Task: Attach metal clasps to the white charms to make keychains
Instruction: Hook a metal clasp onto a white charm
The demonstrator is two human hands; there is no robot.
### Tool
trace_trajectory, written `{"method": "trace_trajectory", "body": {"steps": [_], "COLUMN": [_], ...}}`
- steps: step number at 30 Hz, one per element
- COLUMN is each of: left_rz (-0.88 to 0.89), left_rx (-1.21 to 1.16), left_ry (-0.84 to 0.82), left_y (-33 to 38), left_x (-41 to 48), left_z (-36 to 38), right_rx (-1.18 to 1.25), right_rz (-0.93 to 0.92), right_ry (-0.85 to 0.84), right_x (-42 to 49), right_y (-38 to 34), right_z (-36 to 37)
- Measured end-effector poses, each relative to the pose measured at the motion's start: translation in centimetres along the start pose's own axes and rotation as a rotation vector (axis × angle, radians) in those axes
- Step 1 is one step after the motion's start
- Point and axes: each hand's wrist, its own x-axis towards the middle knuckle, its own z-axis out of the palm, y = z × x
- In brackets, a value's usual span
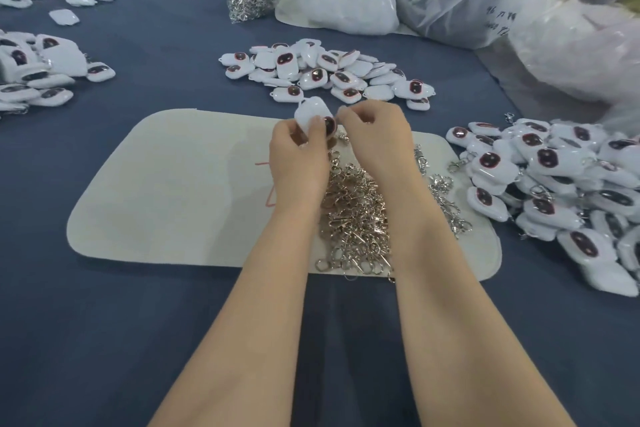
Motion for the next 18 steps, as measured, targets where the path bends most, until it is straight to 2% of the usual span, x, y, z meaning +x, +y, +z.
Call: {"method": "trace_trajectory", "body": {"steps": [2, 4, 6, 14, 18], "left_rz": [-0.017, -0.031, -0.031, -0.096, -0.123], "left_rx": [-0.018, -0.033, -0.052, -0.205, -0.288], "left_ry": [0.03, 0.066, 0.099, 0.091, 0.055], "left_y": [0.0, 0.0, 0.0, 0.2, 0.2], "left_x": [0.2, 0.4, 0.6, 0.8, 0.7], "left_z": [-0.3, -0.6, -0.9, -1.2, -1.2], "right_rx": [-0.197, -0.372, -0.48, -0.325, 0.008], "right_rz": [0.055, 0.112, 0.109, 0.022, 0.084], "right_ry": [-0.068, -0.21, -0.298, -0.227, -0.094], "right_x": [-0.1, -0.3, -0.5, -0.5, -0.2], "right_y": [0.7, 1.0, 1.0, 1.7, 1.7], "right_z": [-0.2, 0.0, 0.6, 1.2, 0.3]}}
